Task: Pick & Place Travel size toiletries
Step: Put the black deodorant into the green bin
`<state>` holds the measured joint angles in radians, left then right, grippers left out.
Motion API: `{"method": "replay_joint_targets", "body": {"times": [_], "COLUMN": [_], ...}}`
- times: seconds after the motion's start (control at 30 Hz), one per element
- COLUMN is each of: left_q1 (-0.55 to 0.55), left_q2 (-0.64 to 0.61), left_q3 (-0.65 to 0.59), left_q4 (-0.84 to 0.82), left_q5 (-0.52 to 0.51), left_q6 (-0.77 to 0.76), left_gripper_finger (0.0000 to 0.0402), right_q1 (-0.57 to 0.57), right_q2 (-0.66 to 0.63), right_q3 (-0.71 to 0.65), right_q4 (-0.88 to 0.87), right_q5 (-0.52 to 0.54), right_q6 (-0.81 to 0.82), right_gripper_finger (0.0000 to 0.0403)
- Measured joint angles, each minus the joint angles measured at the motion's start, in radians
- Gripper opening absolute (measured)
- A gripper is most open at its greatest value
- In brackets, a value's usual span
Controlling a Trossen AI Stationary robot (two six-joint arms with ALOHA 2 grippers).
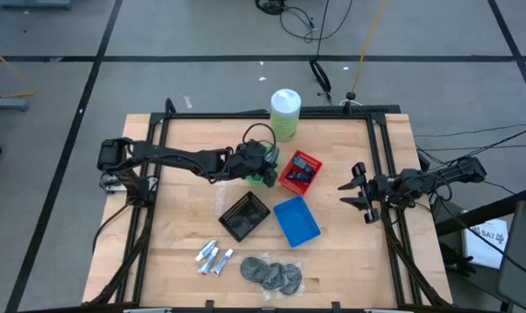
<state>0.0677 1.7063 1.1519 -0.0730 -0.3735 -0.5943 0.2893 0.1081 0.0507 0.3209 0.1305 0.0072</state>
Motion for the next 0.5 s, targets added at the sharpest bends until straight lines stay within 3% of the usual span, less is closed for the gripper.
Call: {"method": "replay_joint_targets", "body": {"times": [0.33,0.5], "left_q1": [0.035,0.057], "left_q2": [0.105,0.160], "left_q3": [0.003,0.002], "left_q4": [0.046,0.041], "left_q5": [-0.001,-0.002], "left_q6": [-0.048,-0.090], "left_gripper_finger": [0.0210,0.0198], "right_q1": [0.000,0.000], "right_q2": [0.028,0.038], "right_q3": [0.000,0.000], "right_q4": [-0.001,0.001], "right_q5": [-0.001,-0.001], "right_q6": [0.000,0.000], "right_gripper_finger": [0.0142,0.0142]}}
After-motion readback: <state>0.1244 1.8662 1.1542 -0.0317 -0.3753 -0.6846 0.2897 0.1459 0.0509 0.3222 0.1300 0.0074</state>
